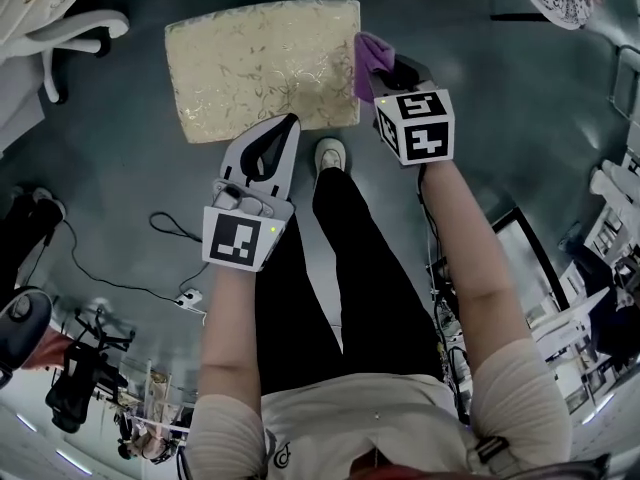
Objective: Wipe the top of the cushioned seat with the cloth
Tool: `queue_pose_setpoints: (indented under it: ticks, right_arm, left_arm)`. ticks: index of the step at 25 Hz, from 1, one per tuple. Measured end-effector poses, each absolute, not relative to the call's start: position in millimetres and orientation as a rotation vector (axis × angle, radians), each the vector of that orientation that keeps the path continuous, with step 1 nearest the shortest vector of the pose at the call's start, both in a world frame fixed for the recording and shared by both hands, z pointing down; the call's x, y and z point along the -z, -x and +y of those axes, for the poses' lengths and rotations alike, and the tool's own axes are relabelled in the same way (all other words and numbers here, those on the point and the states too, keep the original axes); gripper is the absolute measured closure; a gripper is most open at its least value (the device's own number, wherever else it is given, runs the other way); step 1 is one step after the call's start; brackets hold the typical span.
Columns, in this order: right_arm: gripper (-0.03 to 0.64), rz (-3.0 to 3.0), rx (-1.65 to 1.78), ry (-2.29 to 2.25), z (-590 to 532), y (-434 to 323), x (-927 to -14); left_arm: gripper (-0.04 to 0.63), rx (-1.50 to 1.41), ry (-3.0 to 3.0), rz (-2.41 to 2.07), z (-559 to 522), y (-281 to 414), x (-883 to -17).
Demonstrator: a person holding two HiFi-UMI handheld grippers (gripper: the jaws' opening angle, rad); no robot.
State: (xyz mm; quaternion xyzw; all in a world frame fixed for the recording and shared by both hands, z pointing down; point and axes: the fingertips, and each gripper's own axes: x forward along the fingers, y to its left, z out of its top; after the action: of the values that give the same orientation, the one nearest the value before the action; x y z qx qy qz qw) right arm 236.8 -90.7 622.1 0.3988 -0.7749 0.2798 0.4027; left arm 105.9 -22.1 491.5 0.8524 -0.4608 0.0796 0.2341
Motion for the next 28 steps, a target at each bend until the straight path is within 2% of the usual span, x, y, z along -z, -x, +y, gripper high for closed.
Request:
queue_pose_setpoints:
  ticks: [10, 20, 28]
  right_arm:
    - [0.531, -2.085, -0.876, -0.9, -34, -113, -583]
    - [0.531, -2.107, -0.92, -0.782, 30, 25, -611]
    - [0.531, -2.099, -0.919, -0.766, 41, 89, -642]
  left_arm:
    - [0.581, -0.285, -2.366, -1.251, -2, -28, -471]
    - [0.581, -0.341, -2.327, -1.314, 38, 86, -484]
    - [0.581, -0.357, -2.291, -1.316, 56, 148, -508]
